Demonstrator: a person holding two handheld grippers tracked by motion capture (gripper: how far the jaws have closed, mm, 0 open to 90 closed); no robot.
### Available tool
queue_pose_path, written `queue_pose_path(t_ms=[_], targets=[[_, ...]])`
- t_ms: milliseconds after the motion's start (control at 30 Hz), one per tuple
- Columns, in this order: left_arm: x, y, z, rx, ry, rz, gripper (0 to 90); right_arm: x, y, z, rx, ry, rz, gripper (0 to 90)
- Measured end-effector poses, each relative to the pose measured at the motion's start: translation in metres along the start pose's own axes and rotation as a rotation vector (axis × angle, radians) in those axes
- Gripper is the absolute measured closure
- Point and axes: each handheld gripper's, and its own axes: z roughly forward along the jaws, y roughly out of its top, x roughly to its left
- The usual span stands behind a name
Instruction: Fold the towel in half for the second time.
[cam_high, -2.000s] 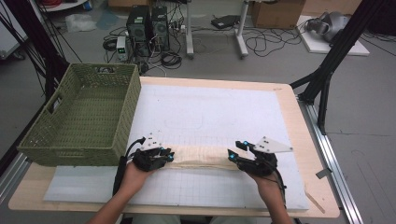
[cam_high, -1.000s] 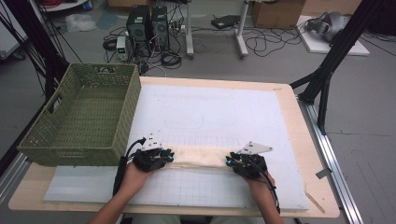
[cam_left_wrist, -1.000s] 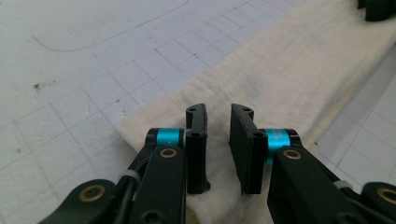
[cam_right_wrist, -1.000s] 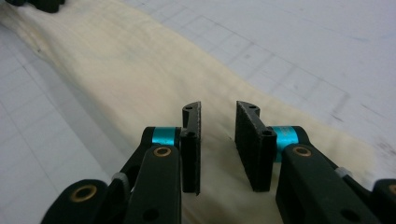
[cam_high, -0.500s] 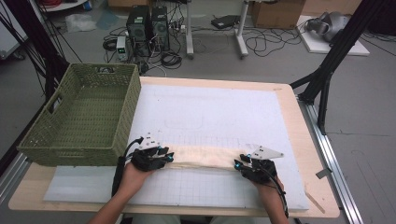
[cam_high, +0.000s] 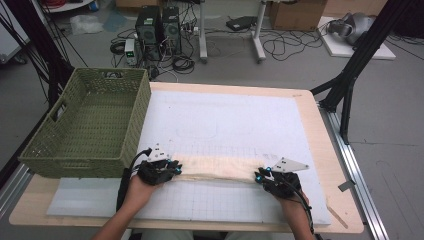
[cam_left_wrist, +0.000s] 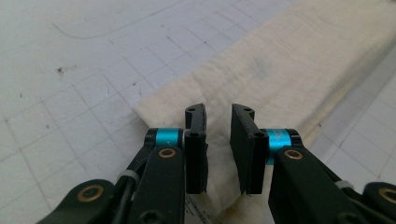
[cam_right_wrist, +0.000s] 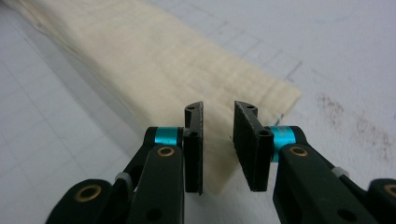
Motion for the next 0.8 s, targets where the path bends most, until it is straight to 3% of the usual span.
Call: queue_pose_path(t_ms=[200, 400, 567, 667, 733, 800], targets=[[-0.002, -0.002, -0.001, 0.003, 0.016, 0.026, 76.6, -0.003, -0.004, 0.002, 0.013, 0.002, -0.001, 74.4], [0.000, -0.004, -0.005, -0.023, -0.002, 0.008, 72.3, -0.003, -0.003, -0.002, 0.007, 0.003, 0.016, 66.9], [0.010, 0.003, -0.019, -0.145, -0.015, -0.043, 59.3, -0.003, 0.003, -0.015, -0.081, -0.019, -0.002, 59.4], [0.016, 0.006, -0.029, -0.226, -0.024, -0.056, 51.2, -0.003, 0.005, -0.024, -0.115, -0.055, 0.000, 49.3], [0.019, 0.009, -0.035, -0.273, -0.041, -0.070, 46.6, -0.003, 0.006, -0.029, -0.135, -0.078, 0.019, 38.8], [0.021, 0.011, -0.040, -0.306, -0.047, -0.072, 42.1, -0.006, 0.006, -0.033, -0.157, -0.093, 0.038, 34.1]])
